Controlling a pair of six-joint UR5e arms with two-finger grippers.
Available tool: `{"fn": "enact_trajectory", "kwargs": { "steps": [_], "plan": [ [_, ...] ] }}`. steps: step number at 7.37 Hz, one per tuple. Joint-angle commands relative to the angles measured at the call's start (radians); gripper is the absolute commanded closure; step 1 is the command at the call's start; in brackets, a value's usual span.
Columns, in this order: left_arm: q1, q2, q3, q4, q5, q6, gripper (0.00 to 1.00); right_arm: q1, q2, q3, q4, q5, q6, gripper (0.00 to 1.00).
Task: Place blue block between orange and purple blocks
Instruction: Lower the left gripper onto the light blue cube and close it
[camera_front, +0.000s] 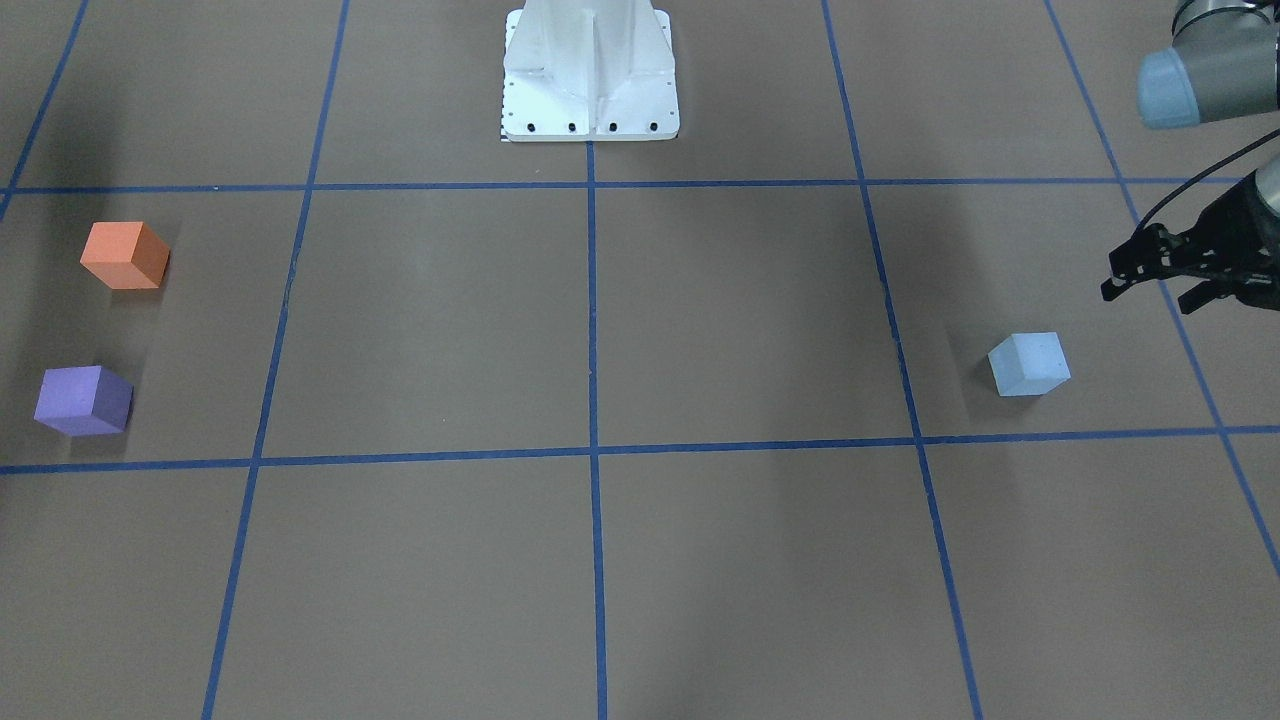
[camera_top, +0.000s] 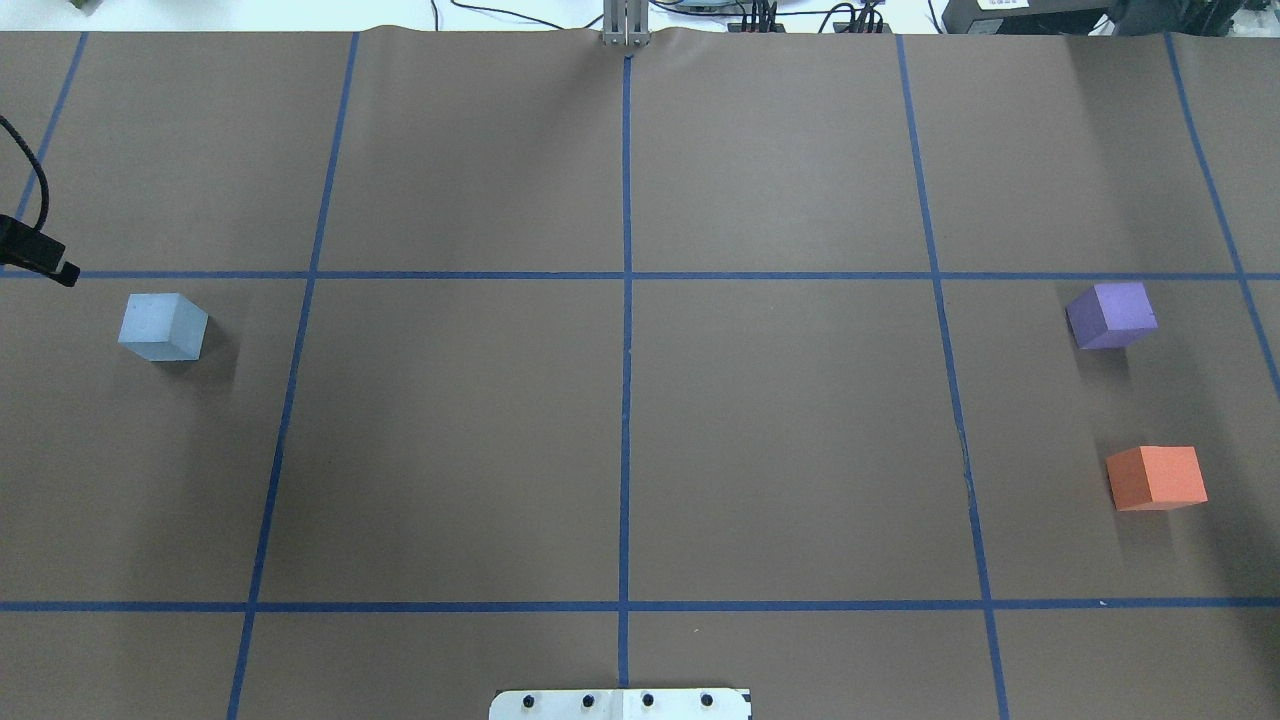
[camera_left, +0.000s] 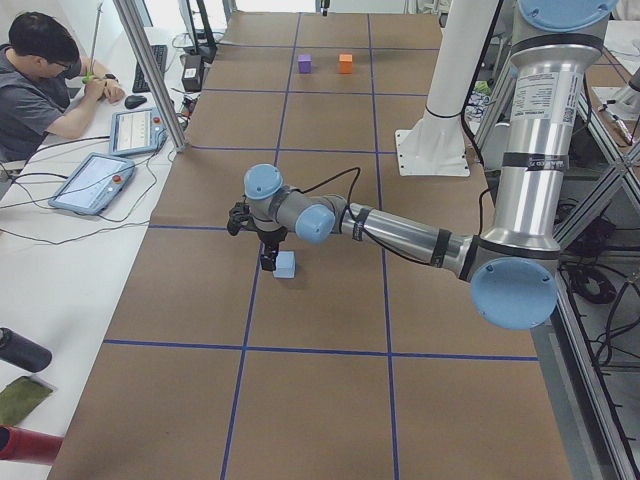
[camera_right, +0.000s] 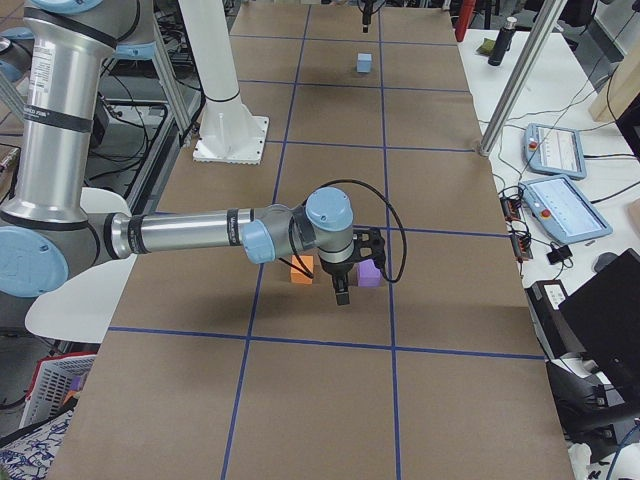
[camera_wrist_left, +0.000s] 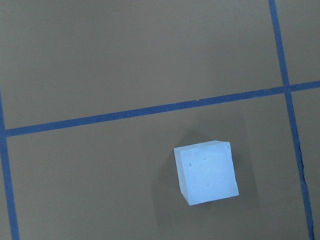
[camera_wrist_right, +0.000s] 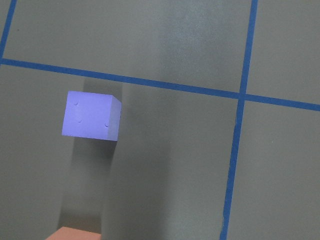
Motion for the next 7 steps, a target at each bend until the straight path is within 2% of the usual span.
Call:
{"fn": "enact_trajectory", "kwargs": {
  "steps": [1,2,5,7],
  "plan": [
    [0.099,-0.026,0.042,-0.107,0.090,-0.172,0.00,0.000,0.000,0.001,0.000,0.000,0.000,0.00],
    [0.157,-0.024,0.062,-0.166,0.153,-0.249,0.00,0.000,0.000,0.000,0.000,0.000,0.000,0.00],
    [0.187,-0.024,0.160,-0.243,0.163,-0.262,0.00,0.000,-0.002,0.000,0.000,0.000,-0.002,0.00],
    [0.198,-0.029,0.166,-0.277,0.162,-0.325,0.00,0.000,-0.002,0.000,0.000,0.000,-0.002,0.00]
  ]
}}
